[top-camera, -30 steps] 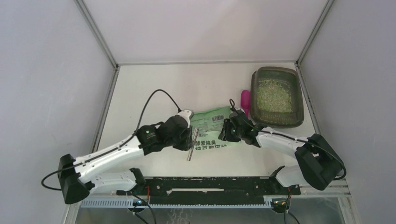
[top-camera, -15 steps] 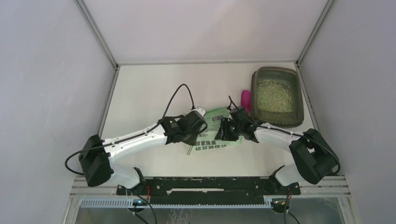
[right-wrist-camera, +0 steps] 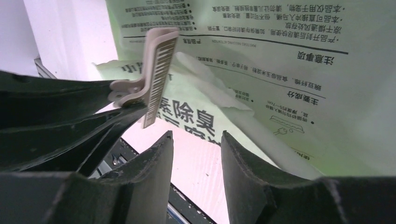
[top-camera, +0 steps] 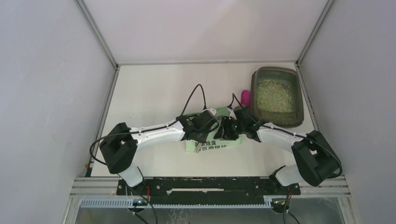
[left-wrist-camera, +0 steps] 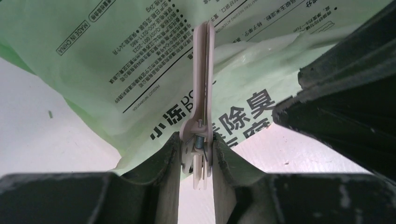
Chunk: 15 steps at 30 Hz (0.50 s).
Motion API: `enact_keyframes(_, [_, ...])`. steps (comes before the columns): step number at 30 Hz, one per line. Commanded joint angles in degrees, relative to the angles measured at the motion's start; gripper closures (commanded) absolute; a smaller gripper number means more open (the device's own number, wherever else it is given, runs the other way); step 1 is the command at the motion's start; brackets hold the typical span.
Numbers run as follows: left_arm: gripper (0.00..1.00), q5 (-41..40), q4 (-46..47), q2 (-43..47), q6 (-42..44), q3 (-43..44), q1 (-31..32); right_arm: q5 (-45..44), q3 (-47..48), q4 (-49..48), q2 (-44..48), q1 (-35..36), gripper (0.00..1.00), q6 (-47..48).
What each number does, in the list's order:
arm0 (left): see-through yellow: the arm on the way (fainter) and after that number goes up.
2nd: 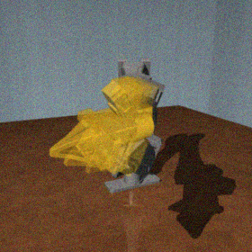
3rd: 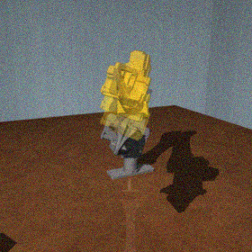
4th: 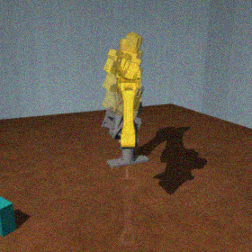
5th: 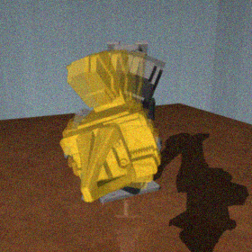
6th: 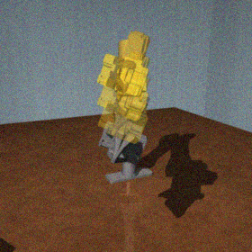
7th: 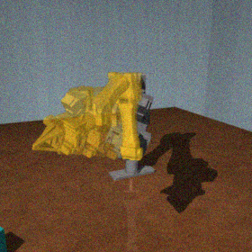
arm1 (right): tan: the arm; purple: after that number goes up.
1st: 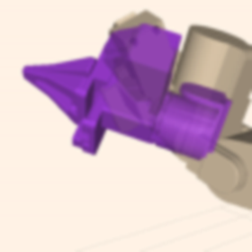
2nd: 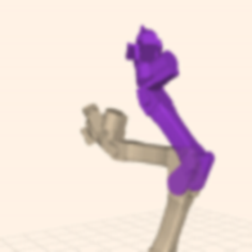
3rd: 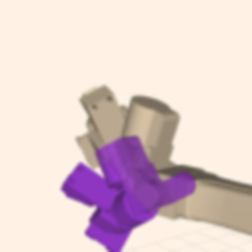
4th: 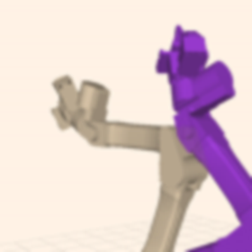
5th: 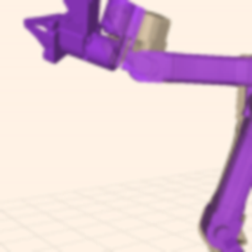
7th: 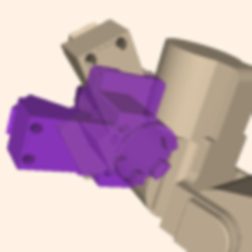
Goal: Fill the litter box with clean litter
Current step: Adjust the cat litter bag at the center of the board.
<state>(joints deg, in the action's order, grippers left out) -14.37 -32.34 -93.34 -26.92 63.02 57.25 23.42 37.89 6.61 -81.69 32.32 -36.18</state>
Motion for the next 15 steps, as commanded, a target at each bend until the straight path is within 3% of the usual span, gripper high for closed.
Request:
enact_keyframes(1, [1.00, 0.44, 4.63, -0.59, 0.81, 2.64, 0.05, 2.60, -0.19, -1.09, 4.38, -1.17, 0.50, -1.12])
enact_keyframes(7, [0.96, 0.73, 6.74, -0.71, 1.24, 1.32, 0.14, 6.25, 0.66, 0.89, 5.60, -5.44, 0.46, -8.94])
enact_keyframes(15, [0.96, -1.46, 7.55, -0.64, 2.34, 0.44, 1.94, 6.79, 5.41, 5.81, -0.20, -4.09, 0.47, -16.05])
